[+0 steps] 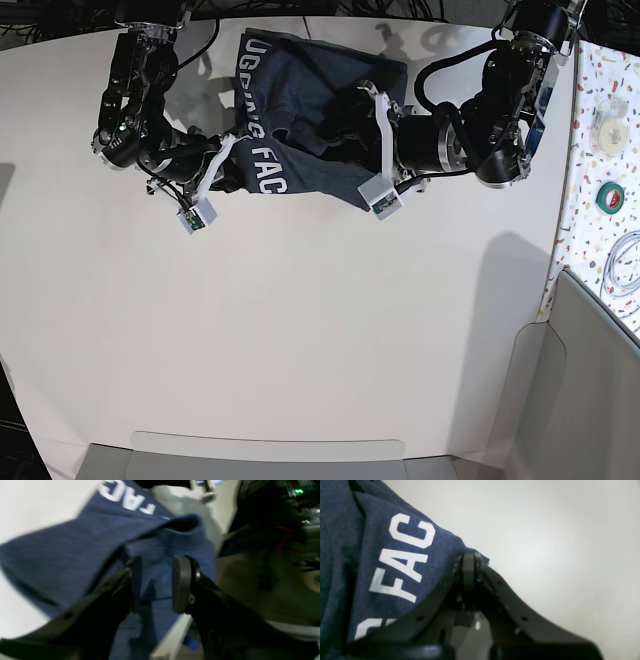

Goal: Layout the t-shirt on the table in an organized manner, then fold the t-shirt properly
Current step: 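Hold the bundle with both grippers and tuck its edges under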

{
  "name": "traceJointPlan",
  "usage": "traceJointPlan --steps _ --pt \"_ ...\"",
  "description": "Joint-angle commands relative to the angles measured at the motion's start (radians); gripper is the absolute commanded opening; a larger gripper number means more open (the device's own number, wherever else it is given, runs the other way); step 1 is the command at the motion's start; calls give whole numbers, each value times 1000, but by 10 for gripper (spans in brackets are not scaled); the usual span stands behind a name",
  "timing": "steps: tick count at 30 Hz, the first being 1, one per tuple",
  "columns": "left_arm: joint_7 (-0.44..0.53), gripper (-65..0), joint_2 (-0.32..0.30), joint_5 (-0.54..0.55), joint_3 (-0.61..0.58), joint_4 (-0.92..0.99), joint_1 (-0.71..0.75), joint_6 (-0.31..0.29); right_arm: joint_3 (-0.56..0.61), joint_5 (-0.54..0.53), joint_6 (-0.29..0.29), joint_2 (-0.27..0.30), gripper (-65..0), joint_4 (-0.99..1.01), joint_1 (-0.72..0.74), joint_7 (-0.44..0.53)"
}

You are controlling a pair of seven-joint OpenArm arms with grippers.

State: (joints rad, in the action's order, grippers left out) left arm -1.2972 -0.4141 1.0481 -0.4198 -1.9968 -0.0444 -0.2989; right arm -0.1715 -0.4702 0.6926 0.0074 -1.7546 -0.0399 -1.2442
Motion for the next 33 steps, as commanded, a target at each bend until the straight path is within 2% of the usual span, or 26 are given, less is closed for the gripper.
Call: traceJointPlan --steps 1,5,12,16,21,33 --pt "15 -446 1 -12 3 -14 -10 -3 -1 -20 6 1 -650 -15 7 21" --pt "15 -446 2 -71 3 -14 -10 -3 -4 -20 6 1 -650 -15 5 21" --pt "15 -446 4 -73 3 -12 -2 -3 -1 -20 6 1 -650 -15 5 21" --pt "15 -443 31 -96 2 -11 -2 -3 -1 -20 6 1 -650 -15 5 21" --pt "14 -393 65 -107 0 37 -2 -3 -4 -20 6 1 -650 -15 5 21" --pt "15 -393 65 -108 0 46 -2 -3 -6 -20 6 1 -650 -14 4 21"
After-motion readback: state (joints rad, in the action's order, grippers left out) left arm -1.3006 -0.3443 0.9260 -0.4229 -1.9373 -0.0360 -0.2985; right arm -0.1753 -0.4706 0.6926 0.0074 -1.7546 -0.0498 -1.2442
